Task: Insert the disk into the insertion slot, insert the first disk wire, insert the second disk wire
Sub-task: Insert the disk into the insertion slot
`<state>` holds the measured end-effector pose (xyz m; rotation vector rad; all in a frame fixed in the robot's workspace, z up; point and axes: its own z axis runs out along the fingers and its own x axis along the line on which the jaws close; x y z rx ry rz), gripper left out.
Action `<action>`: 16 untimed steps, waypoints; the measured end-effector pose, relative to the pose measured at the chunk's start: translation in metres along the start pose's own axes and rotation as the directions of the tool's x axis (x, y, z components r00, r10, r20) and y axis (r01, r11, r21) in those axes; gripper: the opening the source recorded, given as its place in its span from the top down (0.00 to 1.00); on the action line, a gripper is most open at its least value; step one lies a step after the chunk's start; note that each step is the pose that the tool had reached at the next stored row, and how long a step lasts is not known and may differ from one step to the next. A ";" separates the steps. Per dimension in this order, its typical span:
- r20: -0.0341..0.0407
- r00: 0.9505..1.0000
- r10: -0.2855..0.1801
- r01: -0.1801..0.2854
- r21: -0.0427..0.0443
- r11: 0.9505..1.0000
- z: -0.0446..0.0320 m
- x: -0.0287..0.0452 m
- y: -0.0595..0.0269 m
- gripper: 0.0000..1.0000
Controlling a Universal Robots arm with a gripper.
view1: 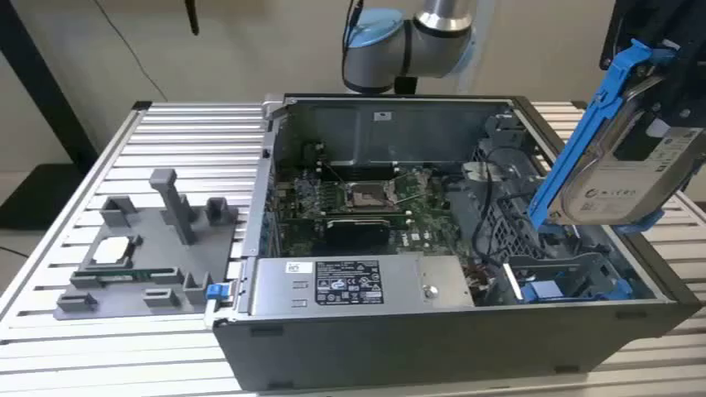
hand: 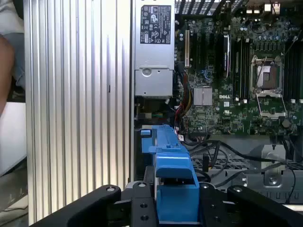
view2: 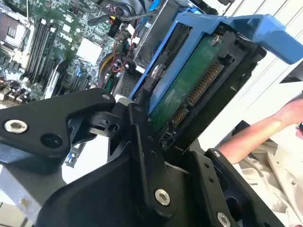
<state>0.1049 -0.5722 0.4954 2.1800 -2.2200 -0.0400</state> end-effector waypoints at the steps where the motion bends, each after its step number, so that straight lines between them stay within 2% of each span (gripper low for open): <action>1: 0.000 1.000 0.000 0.000 0.000 1.000 0.0000 0.0000 0.0000 1.00; 11: 0.000 1.000 0.000 0.000 0.000 1.000 0.0000 0.0000 0.0000 1.00; 16: 0.000 1.000 0.000 0.000 0.006 1.000 0.0047 0.0001 -0.0002 1.00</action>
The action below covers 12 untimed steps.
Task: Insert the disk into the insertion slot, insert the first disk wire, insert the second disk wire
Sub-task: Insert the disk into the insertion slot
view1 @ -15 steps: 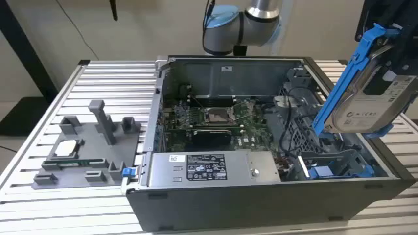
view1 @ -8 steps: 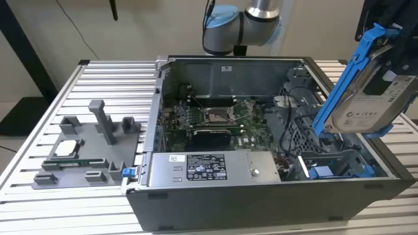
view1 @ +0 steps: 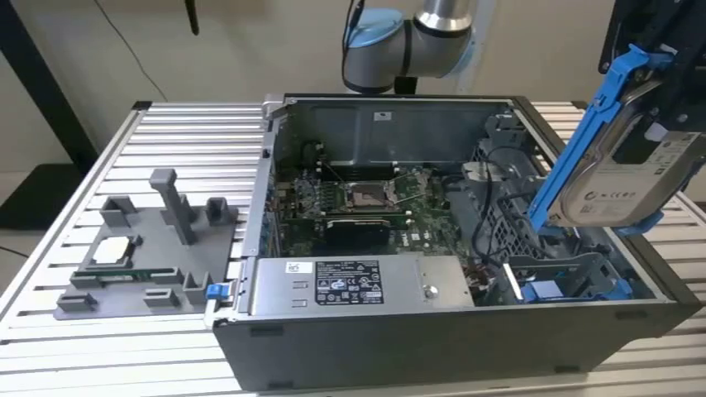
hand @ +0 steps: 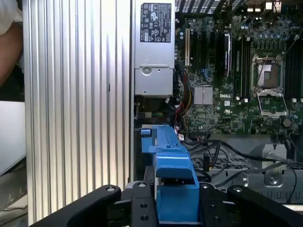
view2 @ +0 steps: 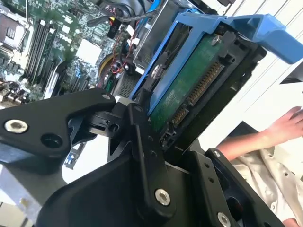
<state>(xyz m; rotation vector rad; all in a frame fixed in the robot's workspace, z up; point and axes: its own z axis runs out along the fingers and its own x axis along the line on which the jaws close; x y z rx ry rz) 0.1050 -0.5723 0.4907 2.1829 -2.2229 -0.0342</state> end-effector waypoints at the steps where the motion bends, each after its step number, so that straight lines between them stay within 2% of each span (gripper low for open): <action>1: 0.000 1.000 0.000 0.000 0.001 1.000 0.0017 0.0000 -0.0001 1.00; 7: 0.001 1.000 0.000 0.000 0.002 1.000 0.0109 -0.0001 -0.0004 1.00; 12: 0.001 1.000 0.000 0.000 0.002 1.000 0.0122 0.0000 -0.0006 1.00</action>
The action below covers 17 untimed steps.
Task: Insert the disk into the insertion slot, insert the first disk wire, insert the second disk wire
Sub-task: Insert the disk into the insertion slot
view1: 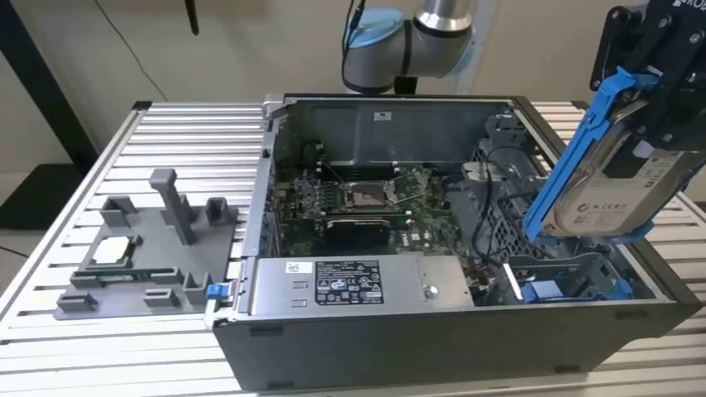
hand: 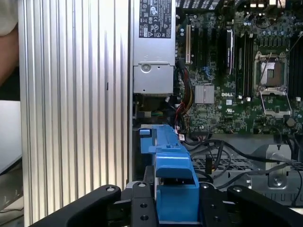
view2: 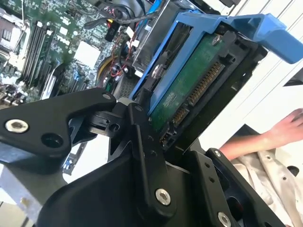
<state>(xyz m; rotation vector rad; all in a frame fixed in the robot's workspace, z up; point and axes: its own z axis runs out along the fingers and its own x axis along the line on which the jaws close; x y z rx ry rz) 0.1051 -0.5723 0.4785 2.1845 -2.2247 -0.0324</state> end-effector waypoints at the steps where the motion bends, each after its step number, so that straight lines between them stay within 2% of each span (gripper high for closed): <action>1: 0.000 1.000 0.000 0.000 0.000 1.000 0.0002 0.0000 0.0000 1.00; 17: 0.000 1.000 0.000 0.000 0.000 1.000 0.0050 0.0000 -0.0005 1.00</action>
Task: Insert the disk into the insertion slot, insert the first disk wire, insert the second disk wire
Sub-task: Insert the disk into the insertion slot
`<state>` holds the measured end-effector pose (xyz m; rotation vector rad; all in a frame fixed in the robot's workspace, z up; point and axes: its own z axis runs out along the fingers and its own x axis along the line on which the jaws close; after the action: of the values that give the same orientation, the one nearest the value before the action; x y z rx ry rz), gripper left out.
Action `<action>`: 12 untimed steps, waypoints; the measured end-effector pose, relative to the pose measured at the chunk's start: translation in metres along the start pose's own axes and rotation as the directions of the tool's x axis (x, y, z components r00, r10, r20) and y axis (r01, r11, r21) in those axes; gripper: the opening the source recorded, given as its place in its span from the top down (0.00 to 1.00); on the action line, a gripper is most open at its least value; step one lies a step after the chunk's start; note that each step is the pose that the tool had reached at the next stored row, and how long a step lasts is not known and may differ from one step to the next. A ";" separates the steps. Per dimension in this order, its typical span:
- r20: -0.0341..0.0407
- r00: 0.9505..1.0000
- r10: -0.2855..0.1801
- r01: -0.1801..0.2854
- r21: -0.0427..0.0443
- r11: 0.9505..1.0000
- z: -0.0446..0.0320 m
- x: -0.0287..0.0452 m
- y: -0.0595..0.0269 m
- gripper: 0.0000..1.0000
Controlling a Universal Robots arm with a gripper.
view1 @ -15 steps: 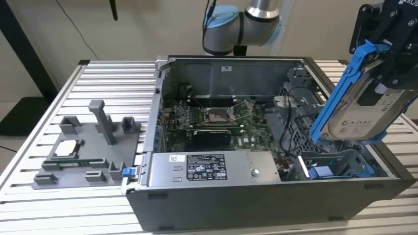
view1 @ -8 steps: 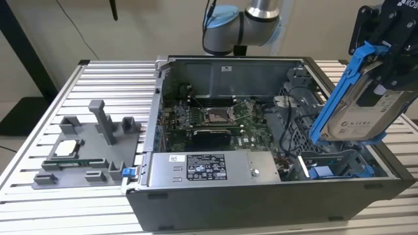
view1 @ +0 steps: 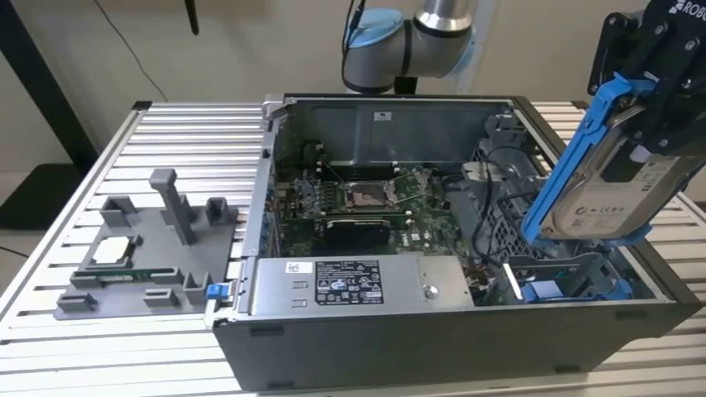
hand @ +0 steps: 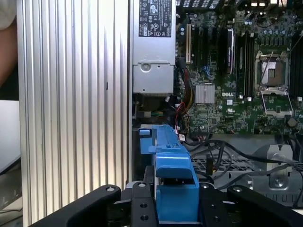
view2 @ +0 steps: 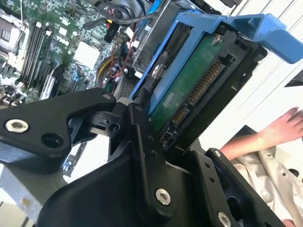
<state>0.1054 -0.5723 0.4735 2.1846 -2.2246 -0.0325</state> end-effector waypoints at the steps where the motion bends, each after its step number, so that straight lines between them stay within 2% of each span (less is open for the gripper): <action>1: 0.001 1.000 0.000 0.000 0.000 1.000 0.0014 0.0000 -0.0001 1.00; 6: 0.008 1.000 0.000 0.000 0.000 1.000 0.0102 0.0000 -0.0012 1.00; 12: 0.009 1.000 -0.001 0.001 0.000 1.000 0.0200 -0.0001 -0.0067 1.00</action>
<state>0.1115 -0.5723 0.4533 2.1894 -2.2286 -0.0423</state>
